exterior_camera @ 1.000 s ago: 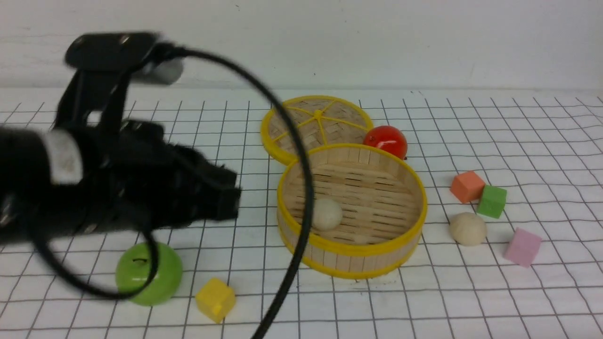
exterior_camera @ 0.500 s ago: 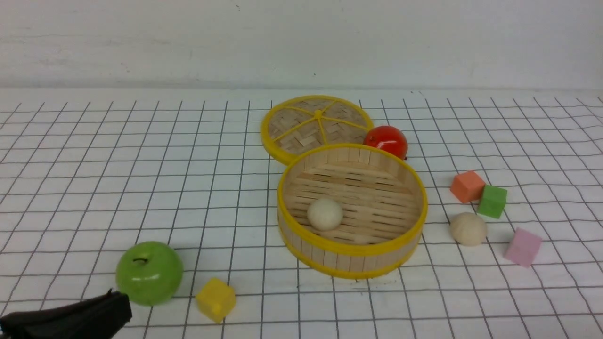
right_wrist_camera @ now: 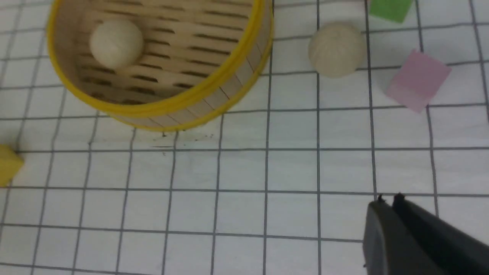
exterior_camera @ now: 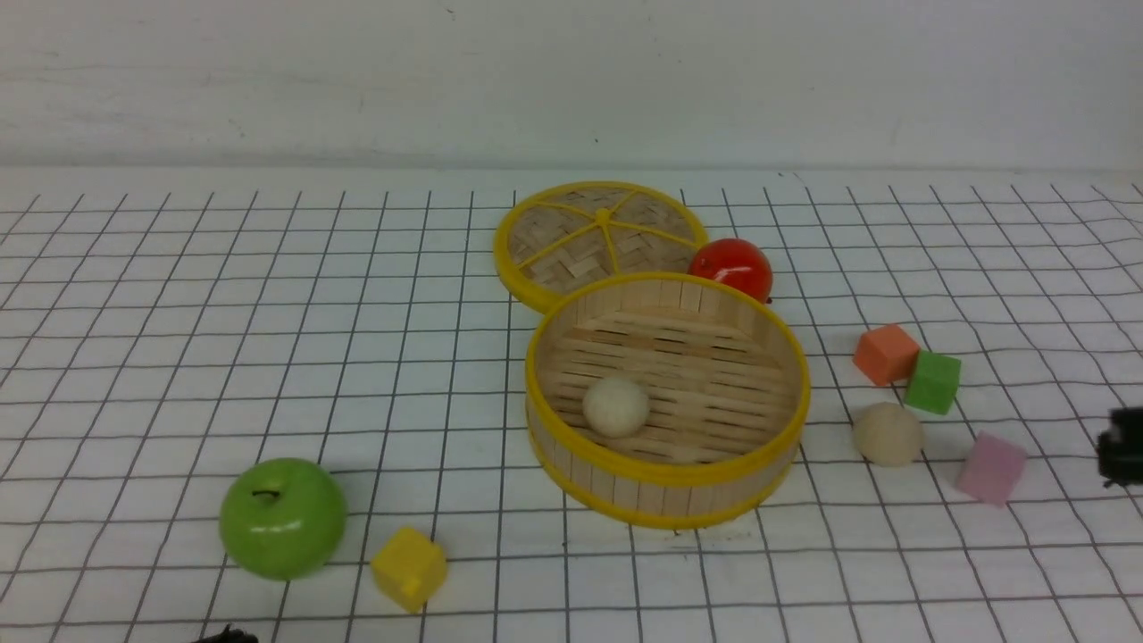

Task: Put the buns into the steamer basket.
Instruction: Use the right arm to grab a steamed stuffed bun

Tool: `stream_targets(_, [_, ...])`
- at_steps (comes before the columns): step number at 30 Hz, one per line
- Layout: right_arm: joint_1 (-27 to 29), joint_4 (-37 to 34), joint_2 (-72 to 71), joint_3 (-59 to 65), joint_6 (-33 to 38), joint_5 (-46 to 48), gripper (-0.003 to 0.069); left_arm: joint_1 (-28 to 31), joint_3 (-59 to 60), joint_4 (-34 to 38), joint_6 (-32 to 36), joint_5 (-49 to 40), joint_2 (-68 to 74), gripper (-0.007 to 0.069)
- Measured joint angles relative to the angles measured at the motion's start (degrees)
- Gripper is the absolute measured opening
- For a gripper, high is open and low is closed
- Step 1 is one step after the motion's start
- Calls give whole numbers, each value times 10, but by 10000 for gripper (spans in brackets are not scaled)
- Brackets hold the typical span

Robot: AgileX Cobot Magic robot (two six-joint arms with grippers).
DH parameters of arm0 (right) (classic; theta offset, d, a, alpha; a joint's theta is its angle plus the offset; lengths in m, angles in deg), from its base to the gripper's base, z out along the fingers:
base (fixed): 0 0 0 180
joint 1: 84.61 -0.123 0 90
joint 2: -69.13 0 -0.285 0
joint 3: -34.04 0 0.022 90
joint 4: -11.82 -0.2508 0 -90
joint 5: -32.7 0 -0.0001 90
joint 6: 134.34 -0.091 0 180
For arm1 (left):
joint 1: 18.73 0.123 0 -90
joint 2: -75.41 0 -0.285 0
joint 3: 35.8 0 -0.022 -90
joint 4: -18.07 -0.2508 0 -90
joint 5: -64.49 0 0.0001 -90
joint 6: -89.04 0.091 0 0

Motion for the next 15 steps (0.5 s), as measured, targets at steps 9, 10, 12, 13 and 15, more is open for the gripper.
stream_targets(9, [-33, 45, 249, -133, -8, 8, 42, 0, 0, 0, 0, -2, 0, -13])
stream_targets(10, [-33, 51, 267, -146, -14, 9, 50, 0, 0, 0, 0, -2, 0, -13])
stream_targets(12, [-33, 62, 316, -182, -21, 13, 74, 0, 0, 0, 0, -2, 0, -13])
stream_targets(13, [-33, 64, 316, -185, -21, 13, 78, 0, 0, 0, 0, -2, 0, -13])
stream_targets(15, [-33, 72, 374, -223, -24, 22, 130, 0, 0, 0, 0, -3, 0, -13])
